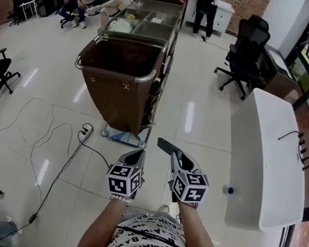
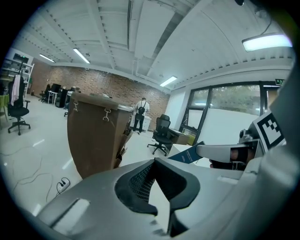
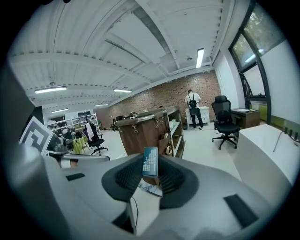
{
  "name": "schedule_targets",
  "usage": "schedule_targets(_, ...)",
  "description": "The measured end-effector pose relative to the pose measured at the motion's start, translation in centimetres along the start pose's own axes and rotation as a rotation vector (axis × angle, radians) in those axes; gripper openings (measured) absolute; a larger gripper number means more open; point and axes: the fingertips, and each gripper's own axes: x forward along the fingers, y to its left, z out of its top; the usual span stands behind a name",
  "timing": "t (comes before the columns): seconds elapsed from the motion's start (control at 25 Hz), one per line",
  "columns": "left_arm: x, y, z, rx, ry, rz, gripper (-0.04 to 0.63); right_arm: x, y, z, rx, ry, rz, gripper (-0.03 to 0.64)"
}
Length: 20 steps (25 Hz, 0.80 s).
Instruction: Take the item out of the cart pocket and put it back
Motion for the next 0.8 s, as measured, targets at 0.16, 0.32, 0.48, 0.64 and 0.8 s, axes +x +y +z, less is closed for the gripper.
schedule_targets(0.16,0.1,-1.4,0.3,-0.003,-0.014,0.001,0.003,-0.3,-1.5,0.7,0.004,-0.002,0.004,0.100)
schedule_targets(0.32,-0.3,-1.5,0.9,-0.002,-0.031,0.007,0.003,-0.5,-1.3,1.4,-0.004,-0.015,0.022,0.100)
schedule_targets(0.48,-0.6,-1.6,1.2,0.005,-0.046,0.007,0.003,-0.6,-1.1,1.5,-0.014,-0.016,0.036,0.100)
schedule_targets(0.64,-0.8,-1.3,1.2,-0.015,-0.043,0.016,0.003,-0.9,-1.1,1.6,-0.011,-0.020,0.036,0.100)
schedule_targets(0.8,-0.8,-1.2,1.3,-0.026,-0.044,0.015,0.003,-1.0,-1.1,1.6,-0.006,-0.024,0.033,0.100)
